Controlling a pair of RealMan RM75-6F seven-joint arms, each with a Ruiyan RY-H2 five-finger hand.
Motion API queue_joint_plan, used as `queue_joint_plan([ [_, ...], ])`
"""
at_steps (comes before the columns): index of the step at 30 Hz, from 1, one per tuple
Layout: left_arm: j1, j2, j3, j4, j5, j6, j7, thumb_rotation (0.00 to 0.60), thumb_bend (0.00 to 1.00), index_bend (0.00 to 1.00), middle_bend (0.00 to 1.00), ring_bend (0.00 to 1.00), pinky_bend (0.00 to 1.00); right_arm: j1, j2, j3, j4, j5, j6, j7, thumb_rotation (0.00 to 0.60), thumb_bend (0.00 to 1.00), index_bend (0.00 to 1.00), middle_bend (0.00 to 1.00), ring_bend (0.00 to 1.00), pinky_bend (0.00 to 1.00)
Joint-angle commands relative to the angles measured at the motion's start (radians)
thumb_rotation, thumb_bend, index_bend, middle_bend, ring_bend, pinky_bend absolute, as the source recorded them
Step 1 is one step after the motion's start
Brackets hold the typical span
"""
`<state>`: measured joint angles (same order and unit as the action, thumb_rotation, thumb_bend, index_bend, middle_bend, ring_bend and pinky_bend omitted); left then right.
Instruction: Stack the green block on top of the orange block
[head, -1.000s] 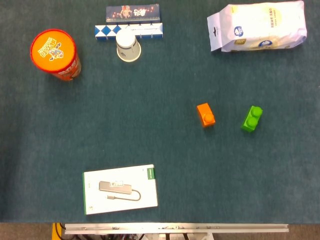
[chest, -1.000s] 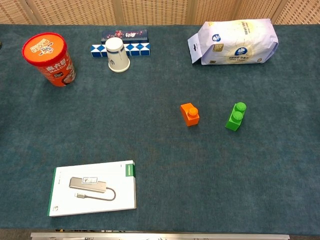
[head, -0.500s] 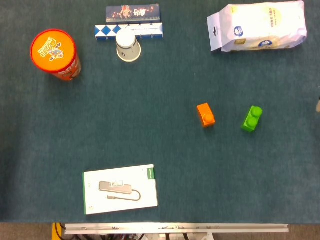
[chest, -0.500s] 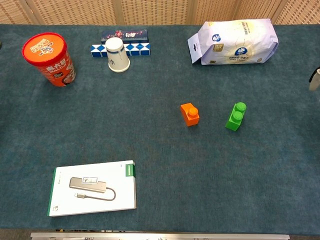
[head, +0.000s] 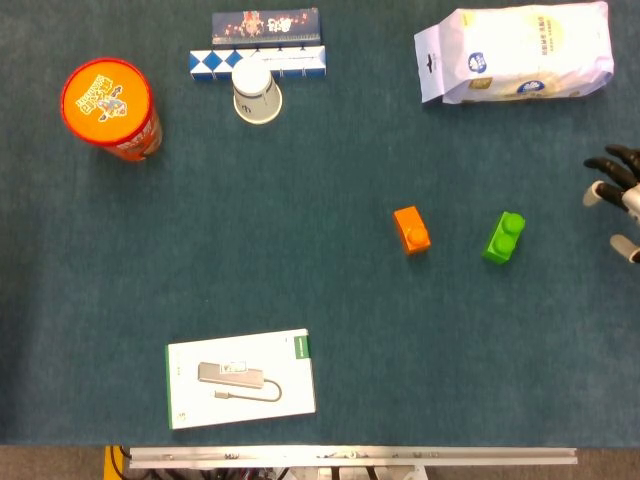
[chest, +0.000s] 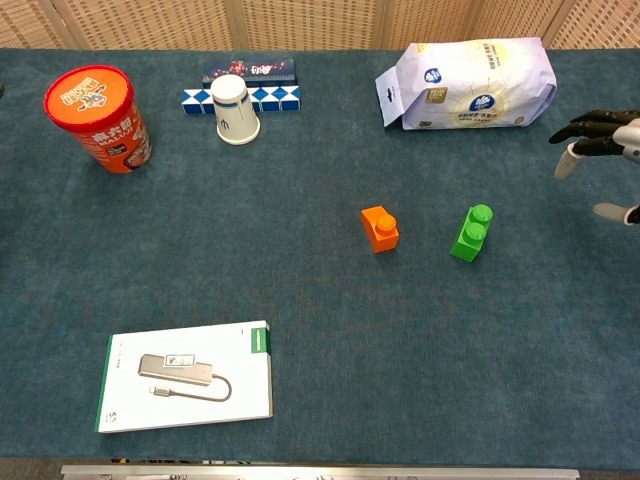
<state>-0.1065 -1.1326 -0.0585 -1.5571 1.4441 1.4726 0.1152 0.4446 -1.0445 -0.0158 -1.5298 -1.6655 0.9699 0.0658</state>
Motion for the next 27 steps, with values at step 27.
queue_joint_plan([
  [27, -0.003, -0.016, -0.025, 0.095, -0.112, -0.086, -0.068, 0.600, 0.54, 0.58, 0.60, 0.44, 0.59, 0.310, -0.129, -0.111, 0.250, -0.207, -0.151, 0.283, 0.600, 0.20, 0.30, 0.09, 0.00, 0.07],
])
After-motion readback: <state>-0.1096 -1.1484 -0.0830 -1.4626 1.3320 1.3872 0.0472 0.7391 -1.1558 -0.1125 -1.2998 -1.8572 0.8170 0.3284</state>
